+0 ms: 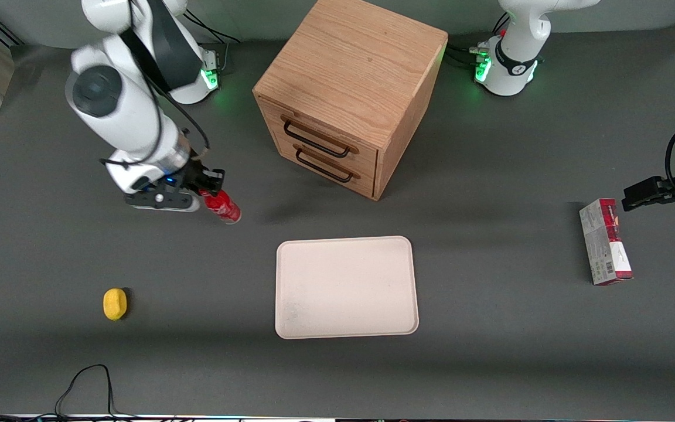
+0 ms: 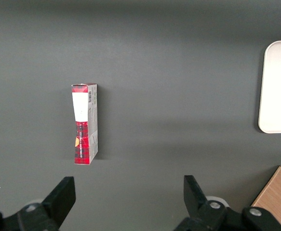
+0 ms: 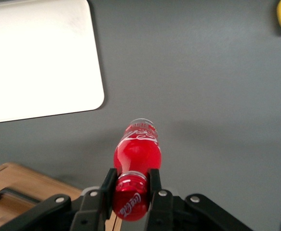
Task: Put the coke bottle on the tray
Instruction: 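Carry the held bottle toward the white tray with the right gripper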
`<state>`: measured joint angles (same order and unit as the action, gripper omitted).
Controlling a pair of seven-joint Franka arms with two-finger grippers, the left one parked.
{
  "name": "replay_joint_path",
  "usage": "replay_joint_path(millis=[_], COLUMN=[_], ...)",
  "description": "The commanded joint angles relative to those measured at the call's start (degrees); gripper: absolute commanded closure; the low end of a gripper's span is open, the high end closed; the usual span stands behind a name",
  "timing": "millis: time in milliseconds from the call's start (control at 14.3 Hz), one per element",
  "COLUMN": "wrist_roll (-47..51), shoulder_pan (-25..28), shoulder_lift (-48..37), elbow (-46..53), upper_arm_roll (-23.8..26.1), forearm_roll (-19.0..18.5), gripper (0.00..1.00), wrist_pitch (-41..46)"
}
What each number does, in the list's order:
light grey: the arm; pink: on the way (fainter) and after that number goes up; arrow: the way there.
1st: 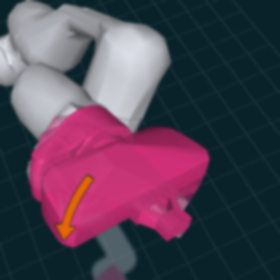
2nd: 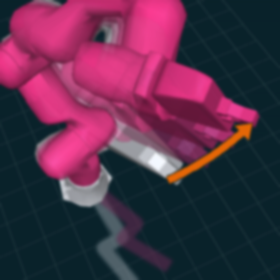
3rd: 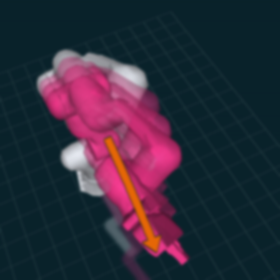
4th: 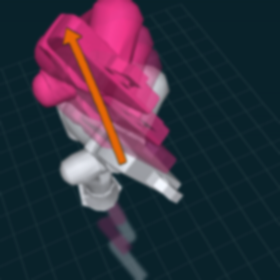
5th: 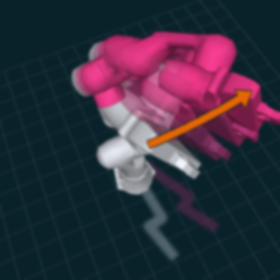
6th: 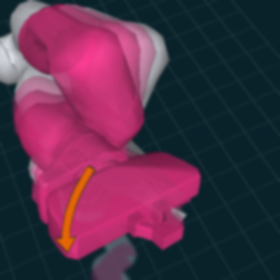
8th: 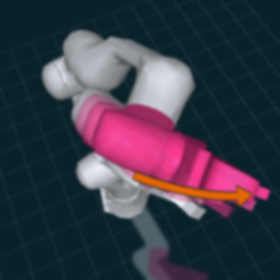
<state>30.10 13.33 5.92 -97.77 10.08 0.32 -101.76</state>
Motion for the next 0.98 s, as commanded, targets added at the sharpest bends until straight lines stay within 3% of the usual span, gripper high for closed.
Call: replay_joint_path(millis=[0,140,349,558,698,907], wrist_roll=[0.31,0.23,0.14,-1.17,-4.33,-4.52], shoulder_pan=[-0.23,-0.06,0.12,0.29,1.51,2.14], shoulder_lift=[12.59,19.63,27.45,33.18,36.6,41.61], elbow=[25.62,39.0,47.65,51.98,51.98,51.89], upper_arm_roll=[0.12,0.64,2.3,2.66,2.75,3.98], forearm_roll=[-0.84,-1.02,-1.29,-1.55,-5.66,-7.09], gripper=[1.0,1.0,1.0,1.0,1.0,1.0], wrist_pitch=[15.83,22.46,21.35,14.86,9.06,1.06])
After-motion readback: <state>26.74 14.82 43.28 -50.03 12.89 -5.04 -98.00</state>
